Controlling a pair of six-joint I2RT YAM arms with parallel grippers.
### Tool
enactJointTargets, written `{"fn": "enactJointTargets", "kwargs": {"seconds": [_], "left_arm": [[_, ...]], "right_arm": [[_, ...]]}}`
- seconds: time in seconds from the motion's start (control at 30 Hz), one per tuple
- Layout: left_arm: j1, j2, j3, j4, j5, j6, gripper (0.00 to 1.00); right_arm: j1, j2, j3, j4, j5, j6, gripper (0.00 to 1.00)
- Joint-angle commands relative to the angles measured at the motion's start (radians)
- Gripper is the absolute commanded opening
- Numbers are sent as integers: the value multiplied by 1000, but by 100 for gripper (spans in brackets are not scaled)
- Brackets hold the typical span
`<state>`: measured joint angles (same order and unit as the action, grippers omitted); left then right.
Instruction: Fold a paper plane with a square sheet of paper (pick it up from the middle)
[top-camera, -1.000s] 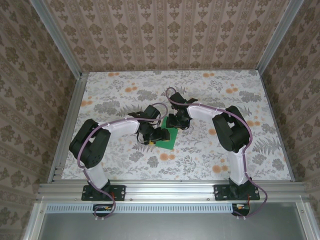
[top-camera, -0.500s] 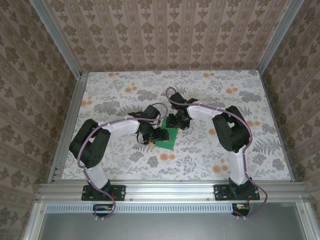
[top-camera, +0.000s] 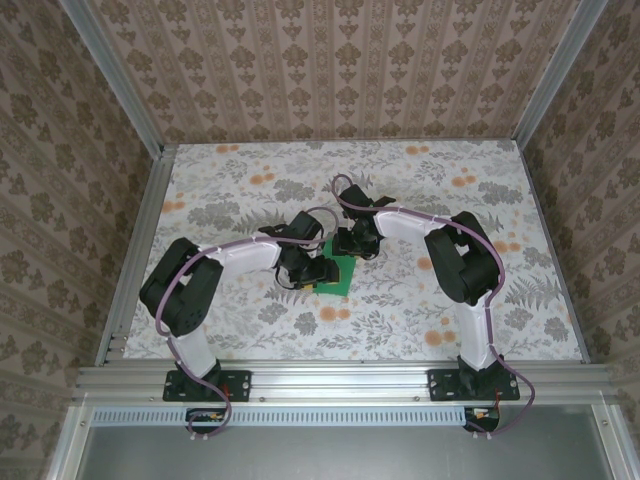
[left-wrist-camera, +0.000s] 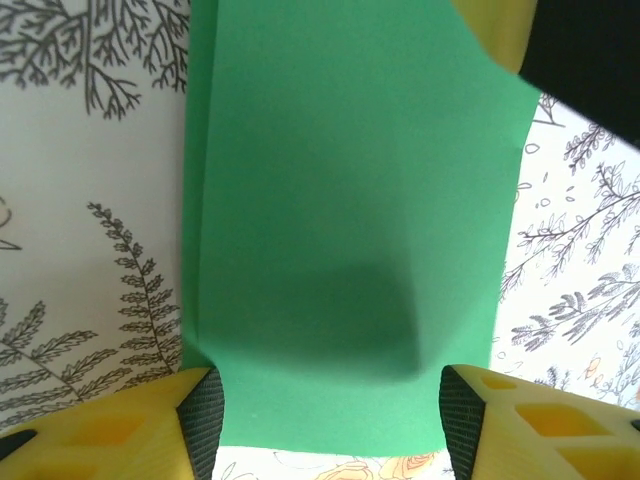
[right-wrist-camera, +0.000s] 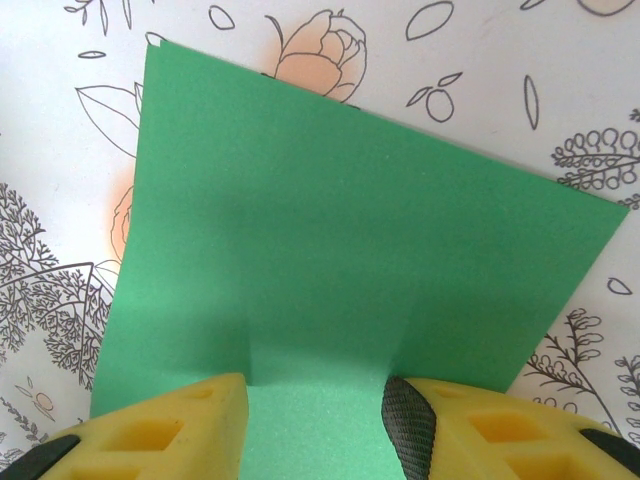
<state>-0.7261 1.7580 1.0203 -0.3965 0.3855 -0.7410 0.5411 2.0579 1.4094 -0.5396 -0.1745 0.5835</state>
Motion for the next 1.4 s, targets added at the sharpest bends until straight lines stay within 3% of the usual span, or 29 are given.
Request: {"fn": "enactJointTargets", "kwargs": {"seconds": [0.0,0.13,0.47,0.9,1.13,1.37], "left_arm": [[17,-53,-30,39,2,-28,59],[29,-51,-48,69,31,-41,58],[13,-15,-9,-53,-19,-2,61],[-12,51,55,-35,-19,-10,62],[6,-8,6,42,-31,-50,56],[13,-10,-12,74,-7,-60,44]], "right_arm": [[-10,118,-72,-23,43,15,48],[-11,119,-72,-22,43,16,48],[-10,124,-76,-19,46,13,48],[-12,124,-76,-22,47,12,48],[-12,121,-73,-25,47,11,47],[-12,123,-72,-25,46,11,47]]}}
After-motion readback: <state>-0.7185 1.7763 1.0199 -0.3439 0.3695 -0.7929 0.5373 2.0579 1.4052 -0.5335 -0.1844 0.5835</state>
